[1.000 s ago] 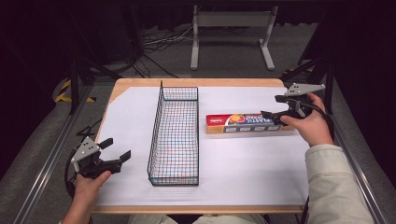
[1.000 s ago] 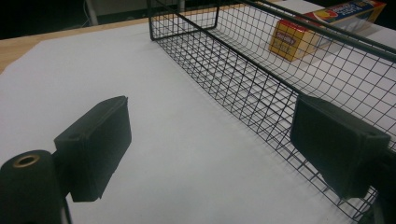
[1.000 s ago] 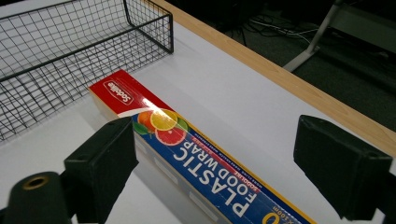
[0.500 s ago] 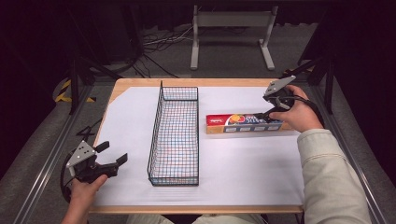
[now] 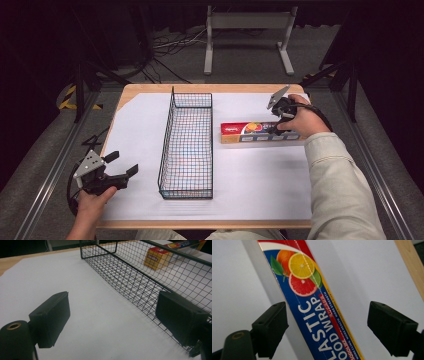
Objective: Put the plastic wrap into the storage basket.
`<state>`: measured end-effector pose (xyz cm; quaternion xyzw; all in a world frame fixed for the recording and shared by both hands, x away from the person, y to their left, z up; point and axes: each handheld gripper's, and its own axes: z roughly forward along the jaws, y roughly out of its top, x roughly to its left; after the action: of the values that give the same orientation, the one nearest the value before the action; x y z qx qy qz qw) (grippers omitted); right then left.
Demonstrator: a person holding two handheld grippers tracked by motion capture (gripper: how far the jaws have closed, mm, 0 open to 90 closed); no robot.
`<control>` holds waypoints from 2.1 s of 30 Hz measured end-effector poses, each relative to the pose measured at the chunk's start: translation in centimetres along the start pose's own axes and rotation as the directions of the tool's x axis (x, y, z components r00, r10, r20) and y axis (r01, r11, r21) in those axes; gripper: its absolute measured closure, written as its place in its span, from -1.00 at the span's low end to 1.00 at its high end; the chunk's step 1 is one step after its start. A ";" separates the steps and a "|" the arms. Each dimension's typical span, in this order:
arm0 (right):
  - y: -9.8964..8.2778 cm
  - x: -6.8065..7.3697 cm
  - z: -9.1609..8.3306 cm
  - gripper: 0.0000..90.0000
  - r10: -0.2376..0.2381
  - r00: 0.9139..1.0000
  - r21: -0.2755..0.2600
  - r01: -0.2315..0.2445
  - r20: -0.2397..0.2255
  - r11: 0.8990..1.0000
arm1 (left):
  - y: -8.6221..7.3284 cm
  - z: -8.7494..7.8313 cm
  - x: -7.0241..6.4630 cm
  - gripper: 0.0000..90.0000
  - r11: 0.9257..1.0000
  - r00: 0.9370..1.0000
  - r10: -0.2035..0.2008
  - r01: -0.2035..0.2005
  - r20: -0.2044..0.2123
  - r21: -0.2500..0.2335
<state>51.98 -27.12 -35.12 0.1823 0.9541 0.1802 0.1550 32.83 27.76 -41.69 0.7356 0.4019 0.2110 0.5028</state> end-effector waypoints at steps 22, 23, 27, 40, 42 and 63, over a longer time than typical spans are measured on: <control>0.2 -0.7 4.9 -0.47 -0.112 0.985 0.267 0.143 -0.128 0.953 | -0.2 0.2 -0.2 -0.70 1.000 1.000 0.016 -0.016 -0.013 0.020; 0.3 -0.6 5.3 -0.47 -0.108 0.984 0.283 0.145 -0.145 0.948 | -0.3 0.2 -0.1 -0.70 1.000 1.000 0.010 -0.009 -0.018 0.024; 0.6 -0.7 6.1 -0.40 -0.127 0.978 0.332 0.177 -0.168 0.927 | -0.3 0.1 -0.2 -0.70 1.000 1.000 0.016 -0.015 -0.021 0.020; 1.4 -0.5 6.0 -0.21 -0.162 0.968 0.399 0.227 -0.190 0.888 | -0.4 0.2 -0.1 -0.70 1.000 1.000 0.013 -0.013 -0.012 0.019; 1.3 -0.3 5.9 -0.19 -0.176 0.966 0.389 0.238 -0.189 0.890 | -0.4 0.2 -0.1 -0.70 1.000 1.000 0.016 -0.015 -0.013 0.016; 0.9 0.4 1.0 -0.10 -0.088 0.990 0.351 0.122 -0.112 0.928 | 0.0 0.7 -0.1 -0.71 1.000 1.000 0.017 -0.017 0.006 0.004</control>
<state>52.25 -25.86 -35.78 0.1475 0.9855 0.0039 0.0835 33.24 27.32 -41.99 0.7406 0.3945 0.2121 0.5009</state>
